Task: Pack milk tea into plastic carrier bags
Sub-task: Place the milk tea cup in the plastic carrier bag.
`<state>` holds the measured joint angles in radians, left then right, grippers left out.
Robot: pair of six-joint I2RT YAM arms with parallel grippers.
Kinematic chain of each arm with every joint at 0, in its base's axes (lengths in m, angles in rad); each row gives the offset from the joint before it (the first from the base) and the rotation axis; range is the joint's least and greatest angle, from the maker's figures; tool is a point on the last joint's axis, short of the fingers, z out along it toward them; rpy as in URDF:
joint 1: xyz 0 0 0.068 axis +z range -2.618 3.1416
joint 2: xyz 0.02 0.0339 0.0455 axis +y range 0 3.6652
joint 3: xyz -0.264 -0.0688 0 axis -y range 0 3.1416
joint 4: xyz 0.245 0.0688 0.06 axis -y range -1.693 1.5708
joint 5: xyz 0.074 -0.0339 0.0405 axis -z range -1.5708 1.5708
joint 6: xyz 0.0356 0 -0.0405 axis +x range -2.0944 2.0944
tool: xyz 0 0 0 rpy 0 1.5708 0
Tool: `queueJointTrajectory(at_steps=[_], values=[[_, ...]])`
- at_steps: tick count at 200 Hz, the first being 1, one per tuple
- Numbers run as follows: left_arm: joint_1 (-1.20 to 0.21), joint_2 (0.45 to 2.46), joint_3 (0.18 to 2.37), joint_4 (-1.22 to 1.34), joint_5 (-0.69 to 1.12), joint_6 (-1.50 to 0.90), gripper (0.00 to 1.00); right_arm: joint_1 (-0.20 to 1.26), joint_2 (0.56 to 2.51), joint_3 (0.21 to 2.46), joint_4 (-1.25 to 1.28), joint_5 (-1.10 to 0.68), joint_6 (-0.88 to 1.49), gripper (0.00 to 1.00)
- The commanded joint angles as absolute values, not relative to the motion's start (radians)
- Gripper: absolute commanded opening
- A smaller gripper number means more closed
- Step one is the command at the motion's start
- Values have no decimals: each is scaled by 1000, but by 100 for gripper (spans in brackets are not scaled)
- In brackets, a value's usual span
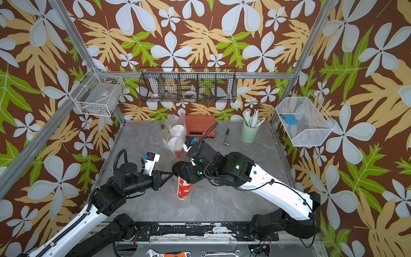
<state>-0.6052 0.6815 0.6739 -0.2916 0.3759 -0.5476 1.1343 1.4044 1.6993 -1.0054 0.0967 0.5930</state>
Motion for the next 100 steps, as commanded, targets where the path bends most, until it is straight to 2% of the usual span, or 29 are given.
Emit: queueJointTrajectory(at_steps=[1, 41, 100], values=[[-606, 680, 681, -258, 388, -554, 0, 1168, 1445, 1720, -1038, 183, 574, 51], [-606, 669, 680, -255, 387, -564, 0, 1216, 1500, 1709, -997, 227, 592, 49], [-606, 645, 675, -255, 379, -582, 0, 1232, 1508, 1553, -880, 221, 637, 48]])
